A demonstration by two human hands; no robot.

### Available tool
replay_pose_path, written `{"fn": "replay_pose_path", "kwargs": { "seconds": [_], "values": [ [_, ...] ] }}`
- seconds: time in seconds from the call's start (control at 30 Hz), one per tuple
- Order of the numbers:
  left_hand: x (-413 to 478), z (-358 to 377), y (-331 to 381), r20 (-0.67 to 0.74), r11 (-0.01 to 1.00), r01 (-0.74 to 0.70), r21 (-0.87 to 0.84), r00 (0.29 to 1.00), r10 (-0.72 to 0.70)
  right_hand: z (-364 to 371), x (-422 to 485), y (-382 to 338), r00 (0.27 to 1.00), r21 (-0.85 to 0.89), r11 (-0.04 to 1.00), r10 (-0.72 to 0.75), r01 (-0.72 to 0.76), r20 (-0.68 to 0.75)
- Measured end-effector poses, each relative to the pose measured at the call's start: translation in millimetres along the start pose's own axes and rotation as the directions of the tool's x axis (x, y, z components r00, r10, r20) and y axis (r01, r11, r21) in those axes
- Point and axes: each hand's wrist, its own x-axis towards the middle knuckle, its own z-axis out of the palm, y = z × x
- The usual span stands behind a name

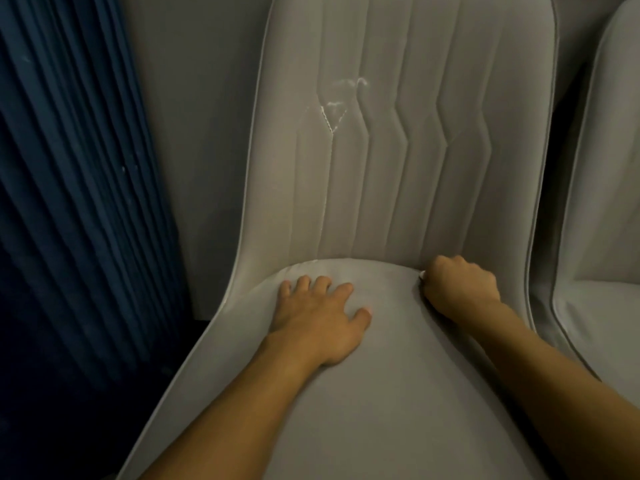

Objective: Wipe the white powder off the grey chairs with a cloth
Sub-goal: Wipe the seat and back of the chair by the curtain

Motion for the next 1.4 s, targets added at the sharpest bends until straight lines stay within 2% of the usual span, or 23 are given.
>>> {"fn": "replay_pose_path", "kwargs": {
  "seconds": [0.1,0.13,0.2,0.3,0.37,0.43,0.53,0.63,0.73,0.87,0.97,1.2,1.33,1.4],
  "values": [
    [1.6,2.3,0.0,-0.007,1.0,-0.005,-0.007,1.0,0.005,-1.8,15.0,-18.4,0.997,0.125,0.992,0.008,-0.017,0.071],
    [1.4,3.1,0.8,-0.02,1.0,-0.008,-0.006,1.0,0.008,-0.7,22.3,-30.1,0.996,0.189,0.982,-0.04,0.023,0.086],
    [1.2,3.6,1.1,-0.068,1.0,-0.013,0.016,0.998,0.014,-0.3,34.1,-64.8,0.968,0.326,0.923,-0.24,0.203,0.078],
    [0.6,4.2,2.5,-0.096,0.999,-0.008,0.049,0.995,0.012,-9.8,38.5,-118.7,0.819,0.408,0.77,-0.568,0.491,0.086],
    [1.0,4.8,0.7,-0.068,0.998,-0.003,0.066,0.998,0.007,-16.5,40.2,-140.8,0.739,0.423,0.697,-0.668,0.579,0.09],
    [2.1,4.6,-1.1,-0.074,0.997,-0.008,0.074,0.997,0.013,-15.4,42.8,-146.6,0.721,0.382,0.686,-0.69,0.619,0.07],
    [2.4,6.9,-2.4,-0.123,0.999,-0.038,0.031,0.992,0.042,-11.4,46.2,-134.3,0.798,0.319,0.772,-0.598,0.549,0.073],
    [2.8,8.6,-5.2,-0.155,0.999,-0.04,0.006,0.987,0.04,-2.8,43.9,-113.9,0.889,0.172,0.875,-0.457,0.452,-0.011],
    [2.9,8.3,-6.6,-0.11,0.999,-0.029,-0.032,0.994,0.025,4.1,33.0,-84.2,0.927,0.063,0.926,-0.369,0.373,-0.062],
    [2.0,6.3,-6.8,-0.067,0.997,-0.023,-0.068,0.998,0.018,3.1,19.7,-30.3,0.978,-0.058,0.98,-0.195,0.192,-0.069],
    [-0.8,4.5,-4.9,-0.063,0.998,-0.016,-0.061,0.998,0.012,-1.6,2.2,-1.1,0.997,-0.081,0.994,-0.075,0.075,0.0],
    [0.6,5.4,-6.3,-0.056,0.998,-0.002,-0.058,0.998,-0.001,-7.4,-51.0,32.7,0.993,-0.052,0.995,0.088,-0.084,0.073],
    [2.1,6.5,-5.0,-0.072,0.999,0.001,-0.052,0.997,-0.005,-10.3,-61.6,37.5,0.996,-0.031,0.997,0.075,-0.073,0.054],
    [3.5,5.8,-5.1,-0.085,0.999,0.003,-0.042,0.996,-0.007,-11.0,-52.0,31.6,1.0,0.06,0.998,0.017,-0.016,-0.008]
  ]
}}
